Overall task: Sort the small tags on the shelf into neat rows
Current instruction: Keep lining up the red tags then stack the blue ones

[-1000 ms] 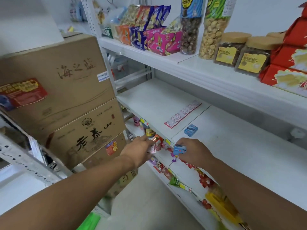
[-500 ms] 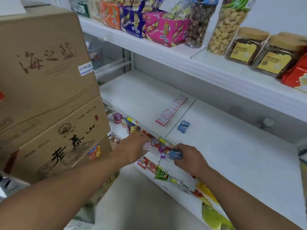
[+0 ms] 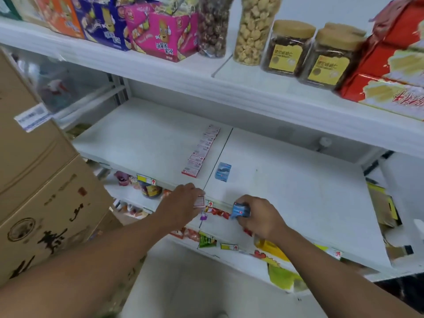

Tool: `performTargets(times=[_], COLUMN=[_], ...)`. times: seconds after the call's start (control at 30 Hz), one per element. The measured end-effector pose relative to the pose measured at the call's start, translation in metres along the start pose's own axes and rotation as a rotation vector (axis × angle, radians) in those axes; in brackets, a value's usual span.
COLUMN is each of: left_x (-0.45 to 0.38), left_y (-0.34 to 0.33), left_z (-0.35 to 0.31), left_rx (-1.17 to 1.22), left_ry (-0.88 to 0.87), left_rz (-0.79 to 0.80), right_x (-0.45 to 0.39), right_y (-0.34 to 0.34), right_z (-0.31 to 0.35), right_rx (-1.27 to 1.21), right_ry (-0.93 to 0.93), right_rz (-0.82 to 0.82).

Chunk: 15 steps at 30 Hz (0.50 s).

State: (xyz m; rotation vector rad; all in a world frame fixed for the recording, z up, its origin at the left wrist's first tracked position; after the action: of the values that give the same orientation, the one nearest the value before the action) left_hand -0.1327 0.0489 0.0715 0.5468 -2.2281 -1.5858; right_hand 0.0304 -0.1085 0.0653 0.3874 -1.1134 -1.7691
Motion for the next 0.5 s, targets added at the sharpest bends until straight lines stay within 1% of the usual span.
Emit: performTargets(times=[0.23, 0.5], left_x=[-0.044, -0.091], left_y=[-0.003, -0.029], left_z=[-0.010, -0.017], left_rx=[0.015, -0.022], left_ry=[0.008, 0.013], left_rz=[0.018, 0.016], right_x=[-0.034, -0.059], right_y=[0.012, -0.010], right_z=[-0.033, -0.071], right_rx=[-0.089, -0.155], right_ry=[0.017, -0.016], right_rz=[-0.023, 0.013])
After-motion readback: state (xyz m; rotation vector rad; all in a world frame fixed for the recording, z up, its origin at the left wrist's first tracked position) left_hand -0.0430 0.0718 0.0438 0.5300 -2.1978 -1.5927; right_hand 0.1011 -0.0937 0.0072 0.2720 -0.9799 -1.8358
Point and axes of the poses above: each hand's wrist, its own x-axis away from the middle knuckle, its own y-axis out of the back of the hand, z = x × y, the point moved 10 cm from there along -x, towards the middle knuckle, and after that the axes turned 5 degrees about -x, right-handed, at the moved point
